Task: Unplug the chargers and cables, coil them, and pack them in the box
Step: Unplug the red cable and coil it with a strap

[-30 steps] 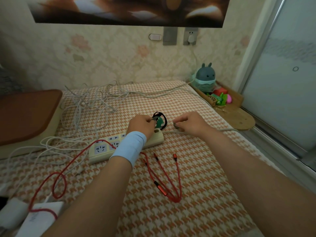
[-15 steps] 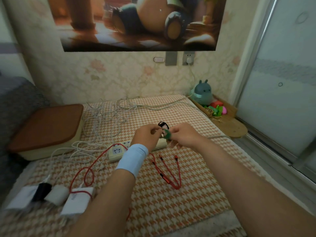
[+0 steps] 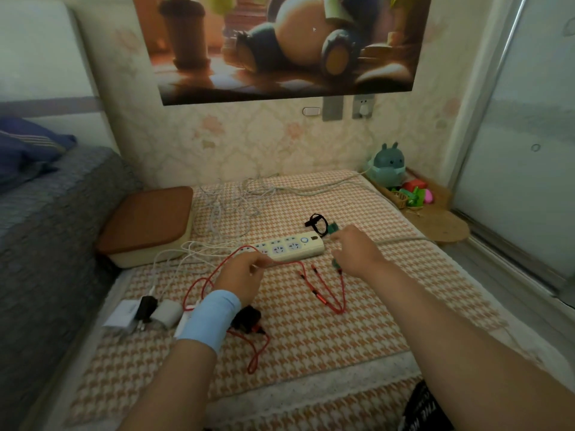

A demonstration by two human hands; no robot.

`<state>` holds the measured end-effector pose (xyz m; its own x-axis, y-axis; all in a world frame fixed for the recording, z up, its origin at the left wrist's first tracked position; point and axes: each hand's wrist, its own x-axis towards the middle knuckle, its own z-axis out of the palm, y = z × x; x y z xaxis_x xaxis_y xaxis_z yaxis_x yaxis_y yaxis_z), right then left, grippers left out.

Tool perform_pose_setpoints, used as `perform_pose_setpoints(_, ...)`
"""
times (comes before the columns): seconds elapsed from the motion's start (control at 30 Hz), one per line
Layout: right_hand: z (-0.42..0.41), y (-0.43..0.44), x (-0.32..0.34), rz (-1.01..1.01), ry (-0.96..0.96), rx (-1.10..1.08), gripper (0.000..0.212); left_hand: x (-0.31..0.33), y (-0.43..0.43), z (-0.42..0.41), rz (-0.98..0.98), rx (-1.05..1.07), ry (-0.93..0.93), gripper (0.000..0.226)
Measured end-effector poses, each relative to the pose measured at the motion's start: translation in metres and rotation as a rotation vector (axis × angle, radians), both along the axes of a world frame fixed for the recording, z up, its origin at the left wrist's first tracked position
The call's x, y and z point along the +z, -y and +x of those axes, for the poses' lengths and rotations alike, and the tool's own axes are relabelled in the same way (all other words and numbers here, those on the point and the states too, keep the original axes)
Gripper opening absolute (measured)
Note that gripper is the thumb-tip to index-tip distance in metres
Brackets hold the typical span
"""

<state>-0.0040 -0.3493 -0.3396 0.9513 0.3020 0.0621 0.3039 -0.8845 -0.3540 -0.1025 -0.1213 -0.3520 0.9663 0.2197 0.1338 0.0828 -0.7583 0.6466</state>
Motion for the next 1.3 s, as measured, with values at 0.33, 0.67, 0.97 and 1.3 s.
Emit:
perform_pose_setpoints(0.33, -0.087, -0.103, -0.008, -0.017, -0.422, 0.456, 0.03, 0.002, -0.034, -0.053, 0.281, -0.169, -0.333, 0.036)
perform_pose_setpoints(0.67, -0.092, -0.138, -0.018, -0.049, -0.368, 0.404, 0.038, 0.003, -0.055, -0.053, 0.319, -0.234, -0.373, 0.063)
perform_pose_setpoints(0.97, -0.112, -0.123, 0.033, 0.753, -0.422, 0.212, 0.023, 0.063, -0.073, -0.066, -0.197, -0.007, 0.161, 0.016)
perform_pose_setpoints(1.3, -0.131, -0.119, 0.068, 0.419, -0.666, 0.186, 0.052, 0.098, -0.098, -0.093, -0.754, 0.374, 0.626, 0.014)
